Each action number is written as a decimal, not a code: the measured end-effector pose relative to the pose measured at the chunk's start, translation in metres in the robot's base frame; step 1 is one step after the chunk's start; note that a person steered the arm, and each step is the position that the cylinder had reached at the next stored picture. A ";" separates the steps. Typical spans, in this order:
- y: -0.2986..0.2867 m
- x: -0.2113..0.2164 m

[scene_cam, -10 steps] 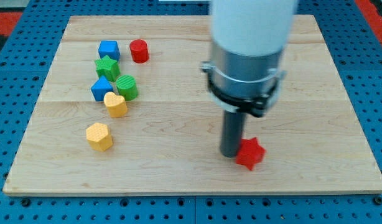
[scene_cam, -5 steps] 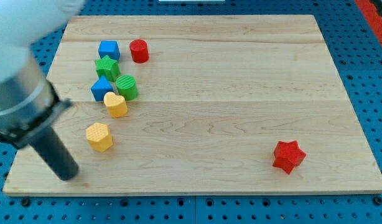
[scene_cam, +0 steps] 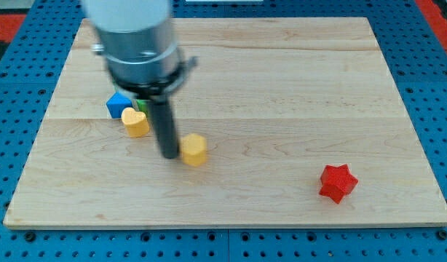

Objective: Push the yellow pentagon into red star

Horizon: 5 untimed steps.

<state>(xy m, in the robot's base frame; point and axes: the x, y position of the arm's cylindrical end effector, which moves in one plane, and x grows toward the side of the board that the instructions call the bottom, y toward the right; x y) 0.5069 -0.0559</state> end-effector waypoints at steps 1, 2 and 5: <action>0.082 0.000; 0.098 -0.015; 0.182 0.009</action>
